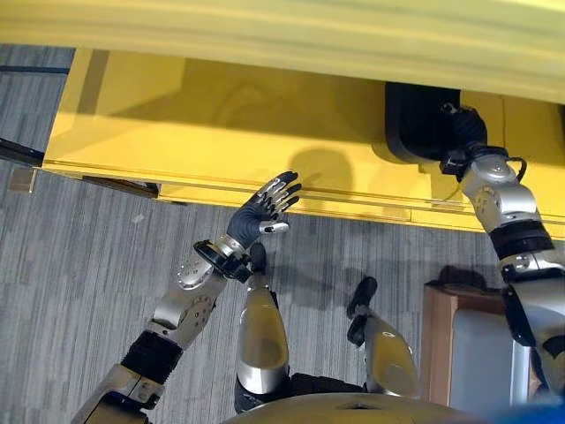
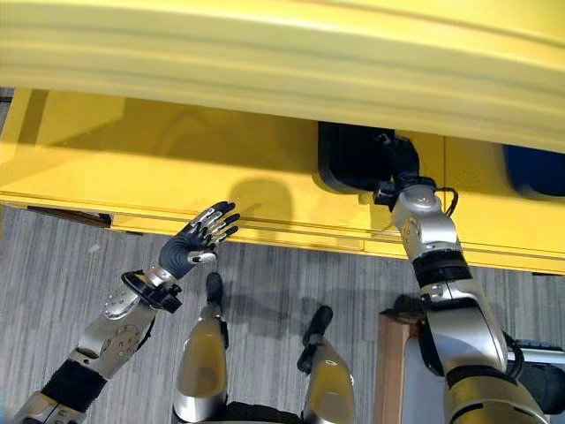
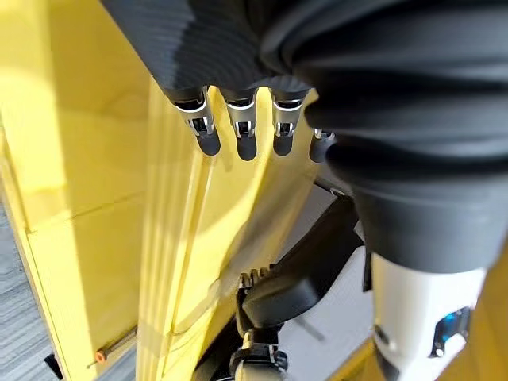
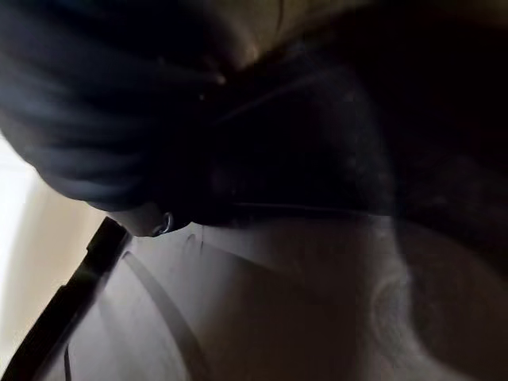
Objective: Move parts from the plastic box to the shelf.
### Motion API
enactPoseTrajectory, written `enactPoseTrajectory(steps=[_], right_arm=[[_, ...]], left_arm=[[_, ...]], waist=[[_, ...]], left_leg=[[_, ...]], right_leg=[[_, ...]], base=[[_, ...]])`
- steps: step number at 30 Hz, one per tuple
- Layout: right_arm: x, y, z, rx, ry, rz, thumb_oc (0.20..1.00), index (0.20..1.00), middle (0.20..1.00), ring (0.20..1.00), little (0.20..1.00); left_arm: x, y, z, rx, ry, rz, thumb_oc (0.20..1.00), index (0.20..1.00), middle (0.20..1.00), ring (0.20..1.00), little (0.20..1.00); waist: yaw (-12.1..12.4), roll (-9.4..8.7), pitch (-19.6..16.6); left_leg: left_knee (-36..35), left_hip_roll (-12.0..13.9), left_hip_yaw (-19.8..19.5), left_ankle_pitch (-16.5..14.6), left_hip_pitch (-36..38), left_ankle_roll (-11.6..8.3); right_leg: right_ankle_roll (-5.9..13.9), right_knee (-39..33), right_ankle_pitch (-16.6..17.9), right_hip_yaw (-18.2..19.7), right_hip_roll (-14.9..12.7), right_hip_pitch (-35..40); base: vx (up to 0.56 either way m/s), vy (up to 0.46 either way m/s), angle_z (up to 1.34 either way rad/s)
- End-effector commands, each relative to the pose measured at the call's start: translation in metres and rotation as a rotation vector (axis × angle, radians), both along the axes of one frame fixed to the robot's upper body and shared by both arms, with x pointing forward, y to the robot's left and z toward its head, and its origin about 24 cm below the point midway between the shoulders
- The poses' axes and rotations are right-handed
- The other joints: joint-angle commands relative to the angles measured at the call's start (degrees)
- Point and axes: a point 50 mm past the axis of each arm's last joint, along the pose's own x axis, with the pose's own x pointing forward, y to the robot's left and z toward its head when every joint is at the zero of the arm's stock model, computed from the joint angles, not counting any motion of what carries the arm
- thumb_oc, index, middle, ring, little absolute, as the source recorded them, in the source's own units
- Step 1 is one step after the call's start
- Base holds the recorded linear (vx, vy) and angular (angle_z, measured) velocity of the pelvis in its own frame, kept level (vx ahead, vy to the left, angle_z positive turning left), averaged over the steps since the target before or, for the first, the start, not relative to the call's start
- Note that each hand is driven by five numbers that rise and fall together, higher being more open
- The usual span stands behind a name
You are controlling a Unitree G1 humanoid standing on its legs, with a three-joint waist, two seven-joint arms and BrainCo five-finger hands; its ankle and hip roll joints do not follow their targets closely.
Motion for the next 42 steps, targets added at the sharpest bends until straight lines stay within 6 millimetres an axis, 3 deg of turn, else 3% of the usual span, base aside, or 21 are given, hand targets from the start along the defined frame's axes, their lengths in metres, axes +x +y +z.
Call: enactPoseTrajectory(steps=[1, 12, 21, 25, 28, 42], right_arm=[[-0.003, -0.007, 0.069, -0.031, -0.220, -0.035, 0.200, 0.200, 0.200, 0.200, 0.200], [-0.002, -0.010, 0.092, -0.102, -0.231, -0.144, 0.200, 0.200, 0.200, 0.200, 0.200], [-0.002, -0.014, 0.105, -0.153, -0.243, -0.204, 0.200, 0.200, 0.200, 0.200, 0.200], [-0.004, -0.014, 0.117, -0.168, -0.262, -0.226, 0.200, 0.200, 0.200, 0.200, 0.200], [-0.004, -0.015, 0.120, -0.160, -0.262, -0.240, 0.200, 0.200, 0.200, 0.200, 0.200], [-0.005, -0.017, 0.118, -0.192, -0.243, -0.265, 0.200, 0.200, 0.200, 0.200, 0.200]], left_arm=[[-0.007, -0.010, 0.028, -0.099, -0.135, -0.007, 1.000, 1.000, 1.000, 1.000, 1.000], [-0.006, -0.019, 0.033, -0.116, -0.124, -0.005, 1.000, 1.000, 1.000, 1.000, 1.000], [-0.005, -0.022, 0.031, -0.098, -0.101, -0.011, 1.000, 1.000, 1.000, 1.000, 1.000], [-0.007, -0.021, 0.031, -0.106, -0.082, -0.044, 1.000, 1.000, 1.000, 1.000, 1.000], [-0.009, -0.022, 0.028, -0.098, -0.057, -0.051, 1.000, 1.000, 1.000, 1.000, 1.000], [-0.008, -0.021, 0.027, -0.065, -0.064, -0.041, 1.000, 1.000, 1.000, 1.000, 1.000]], waist=[[0.6, -0.02, -1.2], [0.0, 0.04, -1.2], [0.3, -0.44, -1.2], [1.0, -0.97, -1.2], [1.4, -1.82, -1.2], [1.1, -3.88, -1.2]], left_leg=[[3.3, -3.7, -1.0, -3.4, -1.6, 1.03], [6.5, -4.7, -1.5, -4.3, -8.4, 2.03], [7.2, -5.1, -2.0, -4.8, -9.7, 2.63], [10.7, -5.3, -3.7, -5.9, -12.5, 3.16], [14.9, -5.8, -5.2, -8.8, -14.7, 3.33], [22.9, -4.8, -6.8, -11.8, -21.2, 4.09]], right_leg=[[-2.32, 11.0, -9.3, -0.5, 2.0, -1.8], [-2.51, 16.8, -10.4, 1.0, 1.9, -10.4], [-2.60, 19.4, -11.2, 1.2, 2.1, -12.2], [-3.24, 24.6, -13.0, 1.2, 1.9, -14.8], [-3.40, 29.5, -15.8, 1.7, 1.8, -16.5], [-4.19, 34.7, -17.0, 2.1, 2.6, -21.4]], base=[[-0.10, 0.029, -0.03], [-0.04, 0.019, 0.00], [0.01, -0.015, 0.00], [0.02, -0.070, 0.04], [0.02, -0.101, 0.01], [-0.02, -0.037, -0.03]])
